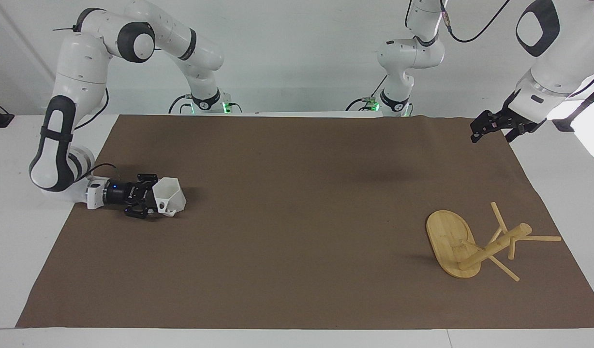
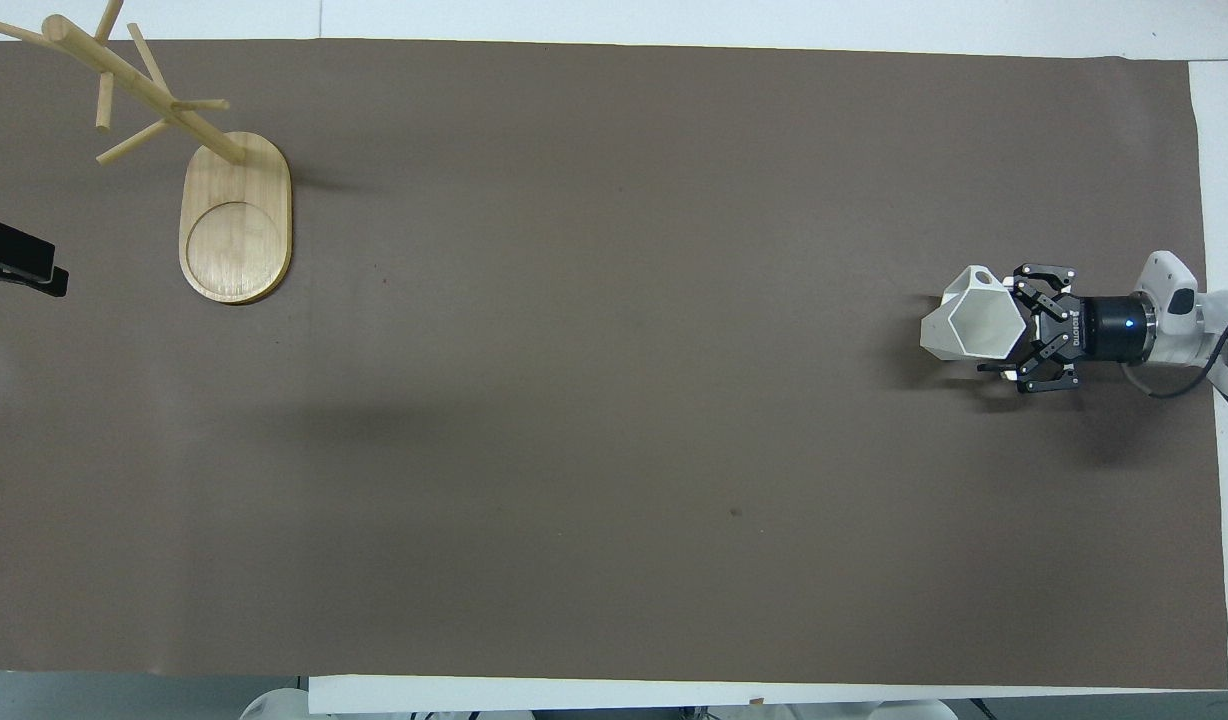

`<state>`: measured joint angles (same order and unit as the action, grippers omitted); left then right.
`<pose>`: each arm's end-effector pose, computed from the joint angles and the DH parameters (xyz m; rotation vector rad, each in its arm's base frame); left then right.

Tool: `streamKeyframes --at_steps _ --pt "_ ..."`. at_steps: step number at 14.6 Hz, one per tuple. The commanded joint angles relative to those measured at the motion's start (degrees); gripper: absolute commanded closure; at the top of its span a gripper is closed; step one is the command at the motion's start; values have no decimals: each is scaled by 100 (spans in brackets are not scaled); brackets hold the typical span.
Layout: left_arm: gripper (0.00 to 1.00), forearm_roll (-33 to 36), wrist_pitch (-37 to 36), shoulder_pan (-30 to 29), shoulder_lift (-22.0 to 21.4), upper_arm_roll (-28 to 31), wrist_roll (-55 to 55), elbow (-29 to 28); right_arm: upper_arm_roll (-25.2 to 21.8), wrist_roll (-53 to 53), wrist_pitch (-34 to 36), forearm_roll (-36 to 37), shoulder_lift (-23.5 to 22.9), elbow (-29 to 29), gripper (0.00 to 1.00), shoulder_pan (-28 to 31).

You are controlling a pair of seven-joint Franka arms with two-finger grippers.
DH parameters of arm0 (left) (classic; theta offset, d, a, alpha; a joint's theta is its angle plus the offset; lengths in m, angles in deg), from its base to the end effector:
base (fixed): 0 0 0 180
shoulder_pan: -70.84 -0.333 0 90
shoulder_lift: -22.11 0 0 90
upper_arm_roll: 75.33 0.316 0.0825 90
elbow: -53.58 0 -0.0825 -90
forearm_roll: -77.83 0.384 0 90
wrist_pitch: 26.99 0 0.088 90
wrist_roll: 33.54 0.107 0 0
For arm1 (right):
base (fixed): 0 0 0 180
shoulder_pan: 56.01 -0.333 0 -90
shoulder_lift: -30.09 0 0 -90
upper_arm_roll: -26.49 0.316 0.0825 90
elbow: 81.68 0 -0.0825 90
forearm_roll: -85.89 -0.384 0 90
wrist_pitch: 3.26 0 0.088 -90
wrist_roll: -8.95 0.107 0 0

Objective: Hang cup on rack
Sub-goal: 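Close the right gripper on the white mug's rim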

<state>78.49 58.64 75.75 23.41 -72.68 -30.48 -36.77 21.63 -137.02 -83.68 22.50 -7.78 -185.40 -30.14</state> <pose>0.5518 -0.0208 0.6028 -3.1221 0.1446 0.1644 0.5388 -0.1922 0.1903 -1.3944 -1.3084 -1.1276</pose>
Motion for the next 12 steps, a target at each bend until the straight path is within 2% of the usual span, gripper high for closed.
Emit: streamKeyframes --at_steps 1,12 --pt "0 100 -124 -25 -192 -10 37 -202 12 -142 -149 -131 113 -245 0 14" --pt "0 100 -151 1 -200 -10 45 -202 12 -423 -88 -131 139 -289 0 -74"
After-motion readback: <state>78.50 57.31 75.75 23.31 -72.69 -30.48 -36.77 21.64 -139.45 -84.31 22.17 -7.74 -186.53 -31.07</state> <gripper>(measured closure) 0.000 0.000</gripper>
